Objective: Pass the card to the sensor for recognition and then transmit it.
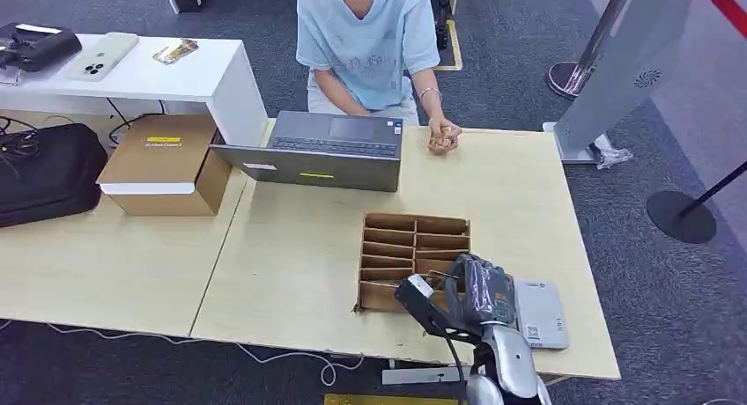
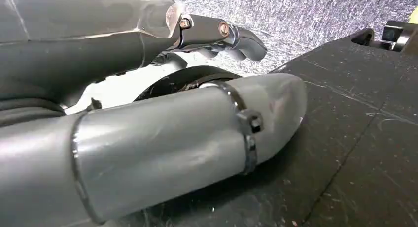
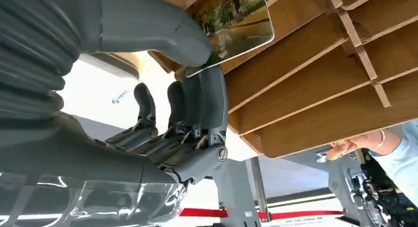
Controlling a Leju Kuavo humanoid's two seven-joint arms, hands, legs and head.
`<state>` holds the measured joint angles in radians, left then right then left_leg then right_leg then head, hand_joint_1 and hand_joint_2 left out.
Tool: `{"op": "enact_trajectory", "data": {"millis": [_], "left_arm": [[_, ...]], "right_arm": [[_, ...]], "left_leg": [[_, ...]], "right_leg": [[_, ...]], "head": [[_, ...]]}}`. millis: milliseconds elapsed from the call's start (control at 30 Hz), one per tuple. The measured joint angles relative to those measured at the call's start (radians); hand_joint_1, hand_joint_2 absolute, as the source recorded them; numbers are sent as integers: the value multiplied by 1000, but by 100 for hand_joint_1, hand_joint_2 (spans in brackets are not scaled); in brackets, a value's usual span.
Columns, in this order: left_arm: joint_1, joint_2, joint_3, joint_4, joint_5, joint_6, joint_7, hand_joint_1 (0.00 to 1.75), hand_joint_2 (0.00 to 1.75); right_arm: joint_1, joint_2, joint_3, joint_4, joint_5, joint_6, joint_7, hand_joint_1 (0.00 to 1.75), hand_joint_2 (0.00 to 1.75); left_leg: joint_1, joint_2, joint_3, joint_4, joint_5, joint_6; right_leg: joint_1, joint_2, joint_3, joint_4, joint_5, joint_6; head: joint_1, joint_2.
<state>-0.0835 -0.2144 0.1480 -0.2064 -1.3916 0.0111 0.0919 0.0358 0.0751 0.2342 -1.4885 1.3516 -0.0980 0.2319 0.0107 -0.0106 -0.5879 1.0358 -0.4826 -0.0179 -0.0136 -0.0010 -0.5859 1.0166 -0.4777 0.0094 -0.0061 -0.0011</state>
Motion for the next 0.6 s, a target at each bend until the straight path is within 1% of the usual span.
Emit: {"op": "enact_trajectory", "data": {"millis": [67,133,233,300,333,367,400,533,567,600], "left_arm": [[0,0,0,0,0,0,0,0,0],[0,0,0,0,0,0,0,0,0],[0,0,0,0,0,0,0,0,0],[0,0,0,0,0,0,0,0,0],[0,0,0,0,0,0,0,0,0],[0,0,0,0,-1,0,0,0,0],[0,0,0,0,-1,0,0,0,0],[0,0,0,0,-3,0,0,0,0],[0,0,0,0,-3,0,0,0,0],[0,0,0,0,-3,0,0,0,0]], "right_arm": [[0,0,0,0,3,0,0,120,175],[0,0,0,0,4,0,0,127,175],[0,-1,0,0,4,0,0,131,175],[0,-1,0,0,4,0,0,140,175],[0,-1,0,0,4,0,0,140,175],[0,-1,0,0,4,0,0,134,175],[0,-1,0,0,4,0,0,122,175],[0,-2,0,0,4,0,0,115,175],[0,-2,0,0,4,0,0,119,175],[0,-2,0,0,4,0,0,113,175]], "left_leg": [[0,0,0,0,0,0],[0,0,0,0,0,0],[0,0,0,0,0,0],[0,0,0,0,0,0],[0,0,0,0,0,0],[0,0,0,0,0,0],[0,0,0,0,0,0],[0,0,0,0,0,0],[0,0,0,0,0,0],[0,0,0,0,0,0]], "right_leg": [[0,0,0,0,0,0],[0,0,0,0,0,0],[0,0,0,0,0,0],[0,0,0,0,0,0],[0,0,0,0,0,0],[0,0,0,0,0,0],[0,0,0,0,0,0],[0,0,0,0,0,0],[0,0,0,0,0,0],[0,0,0,0,0,0]], "head": [[0,0],[0,0],[0,0],[0,0],[0,0],[0,0],[0,0],[0,0],[0,0],[0,0]]}}
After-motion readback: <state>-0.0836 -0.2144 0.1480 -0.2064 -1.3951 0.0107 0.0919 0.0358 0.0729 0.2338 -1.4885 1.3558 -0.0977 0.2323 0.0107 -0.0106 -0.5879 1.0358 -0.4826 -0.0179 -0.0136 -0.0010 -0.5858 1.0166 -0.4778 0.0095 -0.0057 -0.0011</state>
